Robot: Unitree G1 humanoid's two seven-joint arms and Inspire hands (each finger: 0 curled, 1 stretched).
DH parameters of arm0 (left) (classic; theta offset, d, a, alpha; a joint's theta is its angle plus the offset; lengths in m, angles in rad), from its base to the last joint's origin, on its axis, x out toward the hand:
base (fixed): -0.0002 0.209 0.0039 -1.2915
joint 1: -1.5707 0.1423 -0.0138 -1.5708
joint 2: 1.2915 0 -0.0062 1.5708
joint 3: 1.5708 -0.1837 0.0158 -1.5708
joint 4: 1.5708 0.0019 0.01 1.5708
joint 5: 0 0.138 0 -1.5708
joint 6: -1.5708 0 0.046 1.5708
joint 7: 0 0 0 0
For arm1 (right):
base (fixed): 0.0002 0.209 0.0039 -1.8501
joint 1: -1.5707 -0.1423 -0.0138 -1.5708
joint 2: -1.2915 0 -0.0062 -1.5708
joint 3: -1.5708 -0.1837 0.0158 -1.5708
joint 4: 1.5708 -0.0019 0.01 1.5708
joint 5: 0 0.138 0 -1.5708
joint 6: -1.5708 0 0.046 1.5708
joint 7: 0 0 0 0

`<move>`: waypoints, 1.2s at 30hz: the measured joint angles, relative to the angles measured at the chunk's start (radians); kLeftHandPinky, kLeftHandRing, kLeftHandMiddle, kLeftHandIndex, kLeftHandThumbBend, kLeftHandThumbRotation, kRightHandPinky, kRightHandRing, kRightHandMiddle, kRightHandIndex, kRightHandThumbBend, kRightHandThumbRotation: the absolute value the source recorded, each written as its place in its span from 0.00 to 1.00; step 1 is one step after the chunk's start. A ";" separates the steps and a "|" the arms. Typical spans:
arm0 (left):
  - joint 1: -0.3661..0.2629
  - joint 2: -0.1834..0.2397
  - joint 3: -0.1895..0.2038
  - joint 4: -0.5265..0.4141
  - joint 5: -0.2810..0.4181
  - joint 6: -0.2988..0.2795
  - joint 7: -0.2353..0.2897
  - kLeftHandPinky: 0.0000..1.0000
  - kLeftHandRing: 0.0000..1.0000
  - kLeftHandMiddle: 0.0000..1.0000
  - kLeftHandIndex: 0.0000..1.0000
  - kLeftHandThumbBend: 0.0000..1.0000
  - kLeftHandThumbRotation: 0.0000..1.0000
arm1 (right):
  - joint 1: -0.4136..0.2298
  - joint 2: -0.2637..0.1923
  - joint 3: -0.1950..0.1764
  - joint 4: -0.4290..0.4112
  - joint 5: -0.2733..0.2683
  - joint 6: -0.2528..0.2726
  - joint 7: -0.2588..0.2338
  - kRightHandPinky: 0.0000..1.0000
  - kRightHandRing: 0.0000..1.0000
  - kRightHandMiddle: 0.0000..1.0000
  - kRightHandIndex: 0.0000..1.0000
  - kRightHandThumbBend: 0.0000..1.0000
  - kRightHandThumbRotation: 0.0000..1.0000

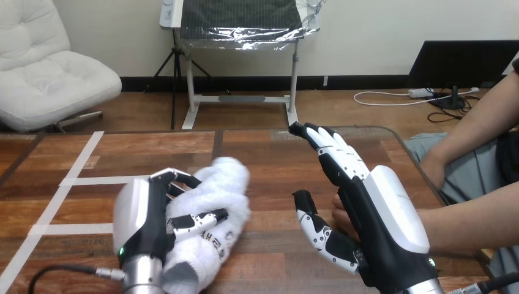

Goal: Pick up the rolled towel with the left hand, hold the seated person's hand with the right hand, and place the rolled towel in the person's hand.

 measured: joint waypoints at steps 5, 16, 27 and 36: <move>0.019 -0.026 0.036 0.016 -0.158 -0.066 -0.105 0.32 0.39 0.47 0.53 0.71 0.00 | 0.003 -0.002 0.000 0.000 0.000 0.000 0.000 1.00 1.00 0.95 0.92 0.07 0.00; 0.060 -0.100 0.103 0.028 -0.473 -0.116 -0.349 0.29 0.37 0.45 0.53 0.71 0.01 | 0.006 -0.010 0.001 0.000 0.000 0.000 0.000 1.00 1.00 0.95 0.92 0.07 0.00; 0.085 -0.211 0.181 0.031 -0.779 -0.114 -0.563 0.28 0.36 0.45 0.53 0.68 0.00 | 0.005 -0.011 0.000 0.000 0.000 0.000 0.000 1.00 1.00 0.95 0.92 0.08 0.00; 0.076 -0.243 0.235 0.025 -0.936 -0.106 -0.688 0.28 0.36 0.45 0.52 0.68 0.00 | -0.009 -0.011 -0.004 0.000 0.004 -0.001 -0.001 1.00 1.00 0.96 0.92 0.08 0.00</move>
